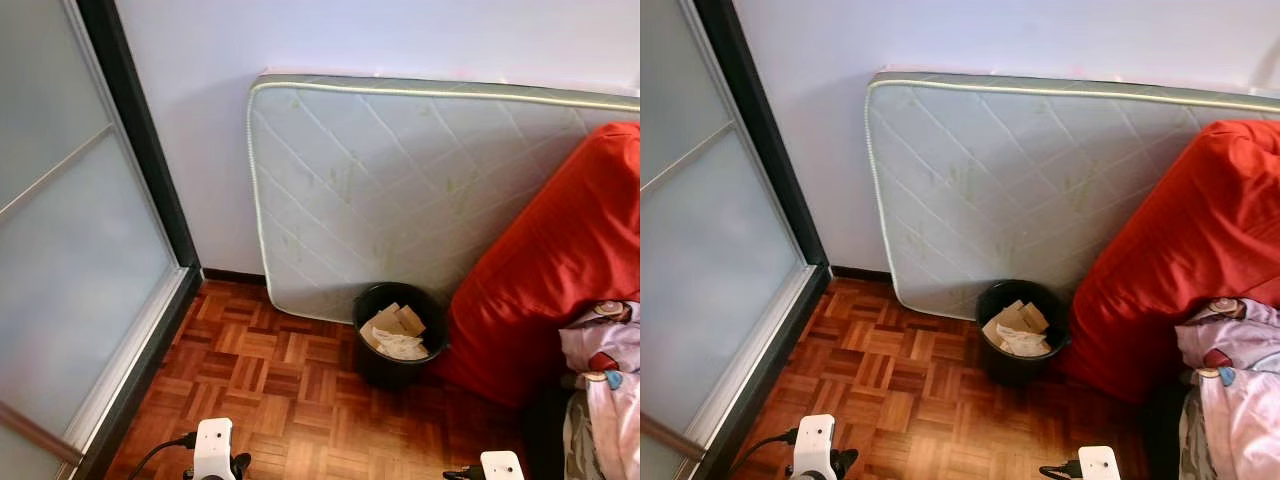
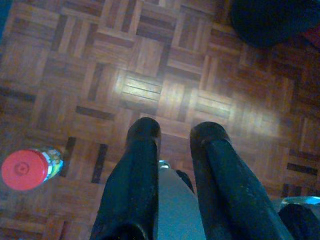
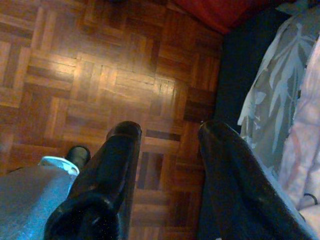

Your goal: Clean up the room

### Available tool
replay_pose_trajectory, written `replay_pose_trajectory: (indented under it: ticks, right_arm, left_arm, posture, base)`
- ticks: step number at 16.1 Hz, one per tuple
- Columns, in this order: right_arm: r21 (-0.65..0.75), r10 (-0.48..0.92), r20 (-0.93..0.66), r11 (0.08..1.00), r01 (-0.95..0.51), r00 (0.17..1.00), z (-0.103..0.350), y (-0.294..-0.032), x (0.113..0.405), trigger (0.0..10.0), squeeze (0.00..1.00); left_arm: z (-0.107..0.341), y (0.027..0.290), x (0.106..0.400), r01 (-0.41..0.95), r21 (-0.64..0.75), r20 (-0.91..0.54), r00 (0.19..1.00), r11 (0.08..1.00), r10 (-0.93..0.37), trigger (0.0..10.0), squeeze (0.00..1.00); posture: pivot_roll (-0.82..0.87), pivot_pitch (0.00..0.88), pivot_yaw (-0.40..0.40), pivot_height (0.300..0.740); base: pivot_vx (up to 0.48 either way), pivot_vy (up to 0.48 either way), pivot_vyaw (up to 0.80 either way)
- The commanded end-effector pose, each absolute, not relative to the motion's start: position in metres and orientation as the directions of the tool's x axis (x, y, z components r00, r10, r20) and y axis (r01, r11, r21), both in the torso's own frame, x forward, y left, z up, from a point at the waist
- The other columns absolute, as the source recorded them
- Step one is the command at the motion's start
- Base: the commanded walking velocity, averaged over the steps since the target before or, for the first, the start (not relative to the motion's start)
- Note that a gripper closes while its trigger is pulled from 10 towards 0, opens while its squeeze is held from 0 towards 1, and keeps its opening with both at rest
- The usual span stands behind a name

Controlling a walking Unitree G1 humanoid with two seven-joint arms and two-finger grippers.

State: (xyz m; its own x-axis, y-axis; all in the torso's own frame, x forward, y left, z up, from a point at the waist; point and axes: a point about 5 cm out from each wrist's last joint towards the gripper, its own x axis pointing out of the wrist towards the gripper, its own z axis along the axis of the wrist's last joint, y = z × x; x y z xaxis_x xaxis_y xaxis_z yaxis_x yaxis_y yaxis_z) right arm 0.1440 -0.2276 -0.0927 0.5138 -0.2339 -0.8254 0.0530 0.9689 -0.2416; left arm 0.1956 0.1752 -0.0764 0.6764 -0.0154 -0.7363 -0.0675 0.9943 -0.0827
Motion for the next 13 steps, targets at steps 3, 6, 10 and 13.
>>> replay_pose_trajectory:
  ticks: [3, 6, 10, 13]
  right_arm:
    - [-0.247, -0.229, -0.821, 0.968, 0.037, 0.523, -0.09, -0.237, 0.144, 10.0, 0.0]
    - [-0.252, -0.218, -0.818, 0.968, 0.009, 0.533, -0.09, -0.237, 0.145, 10.0, 0.0]
    - [-0.238, -0.202, -0.817, 0.971, 0.003, 0.54, -0.091, -0.22, 0.151, 10.0, 0.0]
    - [-0.234, -0.207, -0.816, 0.972, 0.019, 0.54, -0.092, -0.217, 0.151, 10.0, 0.0]
  left_arm:
    - [-0.077, 0.176, 0.195, -0.09, -0.079, -0.737, 0.676, 0.993, 0.003, 10.0, 0.0]
    - [-0.076, 0.179, 0.195, -0.101, -0.074, -0.735, 0.678, 0.992, 0.014, 10.0, 0.0]
    - [-0.077, 0.182, 0.193, -0.101, -0.065, -0.74, 0.673, 0.993, 0.02, 10.0, 0.0]
    - [-0.077, 0.181, 0.194, -0.099, -0.063, -0.739, 0.673, 0.993, 0.02, 10.0, 0.0]
  posture:
    - [-0.03, 0.023, -0.051, 0.74]
    - [-0.03, 0.029, -0.047, 0.74]
    - [-0.03, 0.031, -0.042, 0.74]
    - [-0.03, 0.032, -0.043, 0.74]
  base:
    - [0.0, 0.0, 0.0]
    - [0.181, 0.0, 0.8]
    - [0.305, 0.0, 0.8]
    - [0.305, 0.0, 0.27]
